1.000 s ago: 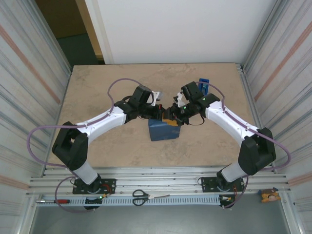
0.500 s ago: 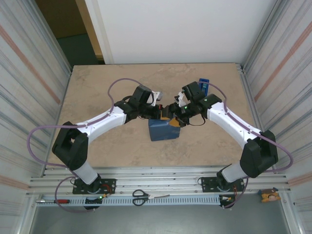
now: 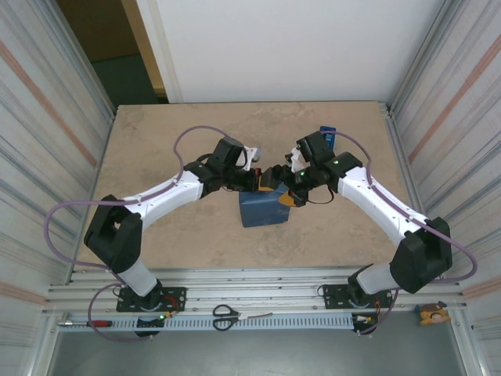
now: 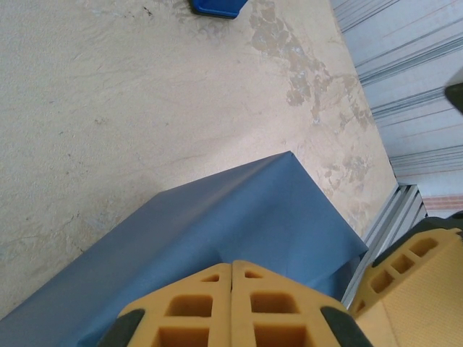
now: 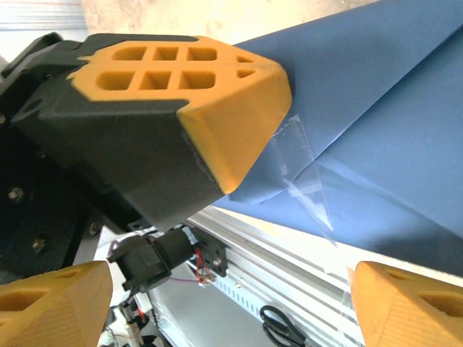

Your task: Wrap the gift box in paper

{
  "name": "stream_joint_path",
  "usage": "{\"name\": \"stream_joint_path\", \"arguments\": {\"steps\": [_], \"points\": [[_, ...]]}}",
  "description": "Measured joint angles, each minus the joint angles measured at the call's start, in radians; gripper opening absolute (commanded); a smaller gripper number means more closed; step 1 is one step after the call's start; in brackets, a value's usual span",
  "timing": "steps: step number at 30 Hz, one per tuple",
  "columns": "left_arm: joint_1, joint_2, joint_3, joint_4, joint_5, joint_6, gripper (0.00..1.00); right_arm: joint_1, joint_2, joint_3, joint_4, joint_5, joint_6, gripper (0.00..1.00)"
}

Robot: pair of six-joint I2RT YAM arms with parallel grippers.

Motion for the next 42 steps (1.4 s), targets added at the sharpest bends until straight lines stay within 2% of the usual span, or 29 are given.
{"name": "stream_joint_path", "arguments": {"steps": [9, 12, 14, 18, 20, 23, 25, 26, 30, 32, 34, 38, 42], "points": [[0.000, 0.000, 0.001, 0.000, 0.000, 0.007, 0.00, -0.002, -0.006, -0.027, 0.028, -0.007, 0.005, 0.85], [0.000, 0.002, 0.002, -0.001, 0.000, 0.007, 0.00, -0.004, -0.008, -0.031, 0.027, -0.007, 0.007, 0.80], [0.000, 0.002, 0.002, -0.001, 0.000, 0.008, 0.00, -0.004, -0.010, -0.031, 0.027, -0.007, 0.008, 0.72], [0.000, 0.002, 0.002, -0.001, 0.000, 0.007, 0.00, -0.004, -0.018, -0.031, 0.022, -0.005, 0.011, 0.77], [0.000, 0.002, 0.002, -0.001, 0.000, 0.007, 0.00, -0.004, -0.020, -0.031, 0.018, -0.003, 0.009, 0.75], [0.000, 0.002, 0.002, -0.001, 0.000, 0.007, 0.00, -0.004, -0.020, -0.031, 0.013, -0.002, 0.005, 0.69], [0.000, 0.002, 0.002, -0.001, -0.001, 0.007, 0.00, -0.004, -0.020, -0.031, 0.003, 0.004, -0.001, 0.56], [0.000, 0.002, 0.002, -0.001, 0.000, 0.008, 0.00, -0.004, -0.020, -0.031, -0.003, 0.008, -0.005, 0.53], [0.000, 0.002, 0.002, -0.001, -0.004, 0.008, 0.00, -0.004, -0.020, -0.034, -0.027, 0.032, -0.004, 0.49], [0.000, 0.002, 0.002, 0.000, -0.005, 0.008, 0.00, -0.004, -0.020, -0.034, -0.034, 0.044, -0.005, 0.51], [0.000, 0.002, 0.002, -0.001, -0.004, 0.007, 0.00, -0.004, -0.020, -0.035, -0.039, 0.053, -0.003, 0.62], [-0.002, 0.001, 0.002, 0.000, -0.008, 0.008, 0.00, -0.004, -0.020, -0.042, -0.042, 0.063, -0.016, 0.78], [-0.002, 0.001, 0.002, 0.000, -0.008, 0.008, 0.00, -0.004, -0.020, -0.050, -0.036, 0.057, -0.019, 0.79]]}}
